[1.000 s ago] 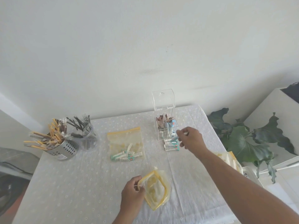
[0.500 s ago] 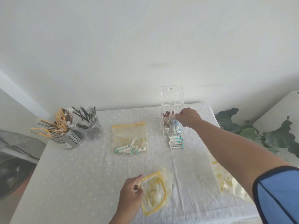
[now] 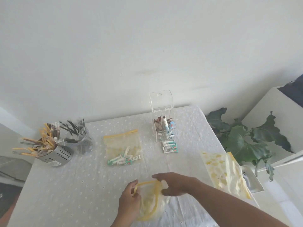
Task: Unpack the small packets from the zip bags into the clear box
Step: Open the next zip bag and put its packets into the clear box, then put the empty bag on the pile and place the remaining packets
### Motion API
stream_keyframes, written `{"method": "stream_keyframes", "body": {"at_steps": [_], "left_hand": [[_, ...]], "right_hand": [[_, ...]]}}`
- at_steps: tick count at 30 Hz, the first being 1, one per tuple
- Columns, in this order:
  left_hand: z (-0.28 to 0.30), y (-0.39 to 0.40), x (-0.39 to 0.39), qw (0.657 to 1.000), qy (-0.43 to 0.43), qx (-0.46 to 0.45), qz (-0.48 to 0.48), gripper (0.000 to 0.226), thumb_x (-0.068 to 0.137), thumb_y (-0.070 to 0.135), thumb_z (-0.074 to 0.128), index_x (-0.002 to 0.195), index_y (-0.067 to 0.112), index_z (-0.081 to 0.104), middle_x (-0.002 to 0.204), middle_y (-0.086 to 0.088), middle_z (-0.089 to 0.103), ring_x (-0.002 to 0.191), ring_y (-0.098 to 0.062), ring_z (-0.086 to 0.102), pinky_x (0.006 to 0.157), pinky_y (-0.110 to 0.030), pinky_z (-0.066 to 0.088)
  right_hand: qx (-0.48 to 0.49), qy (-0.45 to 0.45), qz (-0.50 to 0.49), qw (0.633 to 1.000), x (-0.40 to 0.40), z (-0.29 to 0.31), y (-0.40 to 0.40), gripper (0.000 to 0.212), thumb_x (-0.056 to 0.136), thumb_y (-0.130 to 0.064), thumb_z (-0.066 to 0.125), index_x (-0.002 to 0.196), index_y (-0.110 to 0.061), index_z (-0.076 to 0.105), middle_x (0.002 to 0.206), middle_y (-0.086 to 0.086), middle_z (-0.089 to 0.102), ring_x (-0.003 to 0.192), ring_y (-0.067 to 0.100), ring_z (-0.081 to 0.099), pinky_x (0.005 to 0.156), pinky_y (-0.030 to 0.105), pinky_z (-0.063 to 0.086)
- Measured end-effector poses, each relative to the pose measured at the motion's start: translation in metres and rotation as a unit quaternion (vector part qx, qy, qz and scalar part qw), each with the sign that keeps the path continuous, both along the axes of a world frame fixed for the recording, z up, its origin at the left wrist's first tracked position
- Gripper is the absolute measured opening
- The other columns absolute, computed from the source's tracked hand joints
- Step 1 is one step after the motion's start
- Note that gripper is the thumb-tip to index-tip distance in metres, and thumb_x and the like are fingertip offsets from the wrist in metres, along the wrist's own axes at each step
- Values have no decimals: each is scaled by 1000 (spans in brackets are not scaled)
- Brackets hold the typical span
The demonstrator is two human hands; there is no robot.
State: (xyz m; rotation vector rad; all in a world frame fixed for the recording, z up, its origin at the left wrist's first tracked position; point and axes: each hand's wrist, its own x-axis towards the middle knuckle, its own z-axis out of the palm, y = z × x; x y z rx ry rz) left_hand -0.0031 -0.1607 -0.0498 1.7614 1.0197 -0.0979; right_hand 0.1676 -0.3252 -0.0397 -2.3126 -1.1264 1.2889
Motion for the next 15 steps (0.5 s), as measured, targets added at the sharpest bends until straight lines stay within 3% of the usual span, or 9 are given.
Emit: {"method": "stream_keyframes", "body": {"at_steps": [3, 7, 9, 11, 15], "left_hand": [[3, 6, 10, 999, 3, -33, 32, 25, 91, 23, 70, 112, 36, 65, 110, 2, 71, 90, -16, 72, 82, -38, 60], [7, 6, 20, 999, -3, -34, -7, 22, 83, 29, 79, 103, 31, 70, 100, 7, 73, 93, -9, 69, 76, -29, 52], [8, 2, 24, 999, -11, -40, -32, 24, 82, 32, 82, 103, 32, 70, 99, 7, 74, 93, -8, 68, 75, -26, 50], [8, -2, 29, 997, -19, -49, -47, 29, 83, 34, 82, 109, 31, 68, 100, 4, 71, 94, -10, 68, 75, -27, 50], [5, -10, 42, 993, -39, -74, -80, 47, 79, 34, 87, 119, 26, 64, 103, -6, 71, 91, -17, 69, 77, -25, 51]], "right_hand": [[32, -12, -91, 995, -21, -20, -12, 44, 93, -41, 65, 135, -32, 58, 127, -3, 64, 118, 20, 60, 105, 41, 48], [67, 21, -319, 945, -36, -29, -32, 19, 92, -45, 62, 97, -28, 57, 83, -6, 65, 73, 18, 65, 71, 35, 54], [77, 40, -399, 913, -44, -31, -42, 17, 95, -40, 62, 98, -24, 56, 73, -3, 63, 56, 15, 59, 60, 34, 54], [89, 71, -448, 887, -52, -29, -50, 16, 98, -35, 60, 105, -21, 55, 72, 0, 65, 52, 16, 58, 52, 31, 52], [98, 70, -516, 848, -66, -29, -65, 21, 100, -41, 56, 108, -21, 51, 77, 0, 68, 56, 11, 58, 55, 30, 51]]}}
